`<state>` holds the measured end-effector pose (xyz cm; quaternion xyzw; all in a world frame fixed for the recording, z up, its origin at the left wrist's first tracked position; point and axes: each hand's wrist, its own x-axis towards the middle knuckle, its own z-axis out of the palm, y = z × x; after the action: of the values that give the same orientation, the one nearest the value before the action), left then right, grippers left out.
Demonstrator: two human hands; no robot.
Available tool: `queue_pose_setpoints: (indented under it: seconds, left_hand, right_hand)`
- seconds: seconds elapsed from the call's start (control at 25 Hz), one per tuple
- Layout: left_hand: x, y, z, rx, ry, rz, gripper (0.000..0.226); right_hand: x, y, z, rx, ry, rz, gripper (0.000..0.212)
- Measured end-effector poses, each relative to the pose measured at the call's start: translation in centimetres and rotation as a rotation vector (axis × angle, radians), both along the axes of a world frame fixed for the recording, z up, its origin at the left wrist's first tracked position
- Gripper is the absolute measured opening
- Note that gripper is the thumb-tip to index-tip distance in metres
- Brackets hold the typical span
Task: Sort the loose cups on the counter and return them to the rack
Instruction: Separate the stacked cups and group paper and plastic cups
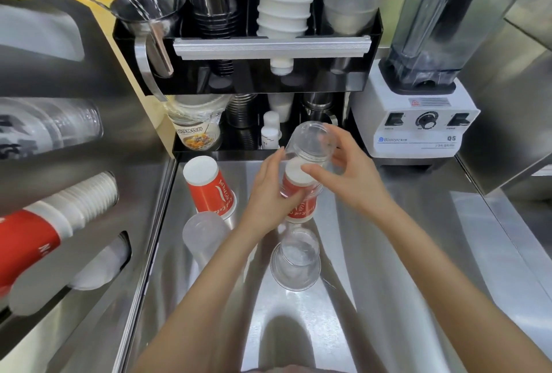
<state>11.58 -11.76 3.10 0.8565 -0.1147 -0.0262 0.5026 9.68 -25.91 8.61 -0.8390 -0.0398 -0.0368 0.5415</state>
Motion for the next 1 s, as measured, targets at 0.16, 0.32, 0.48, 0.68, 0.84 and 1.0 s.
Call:
queue_pose_setpoints:
  seconds: [0.16, 0.32, 0.48, 0.68, 0.84, 1.0]
  left_hand:
    - [-3.1, 0.7, 2.4, -0.015, -0.103, 0.006, 0.069]
    - [-6.5, 1.5, 2.1, 0.047, -0.117, 0.017, 0.071]
    - [-8.4, 1.9, -0.2, 0.139, -0.082, 0.018, 0.073]
    - [-9.2, 1.6, -3.2, 0.19, 0.108, -0.026, 0.07]
    - [-9.3, 1.5, -4.3, 0.247, 0.217, -0.066, 0.067]
    - [-9.9, 1.5, -4.8, 0.224, 0.314, -0.113, 0.064]
  right_hand:
    - [-2.9, 0.0, 2.3, 0.006, -0.045, 0.027, 0.06]
    - [-5.7, 0.0, 2.1, -0.001, -0.001, 0.053, 0.064]
    - [-7.1, 0.2, -0.1, -0.018, 0.086, 0.073, 0.069]
    - [-7.8, 0.6, -3.8, -0.027, 0.175, 0.056, 0.064]
    - [-8.5, 0.9, -5.8, -0.055, 0.242, 0.042, 0.065]
    - [-8.9, 1.2, -7.8, -0.1, 0.305, 0.06, 0.07]
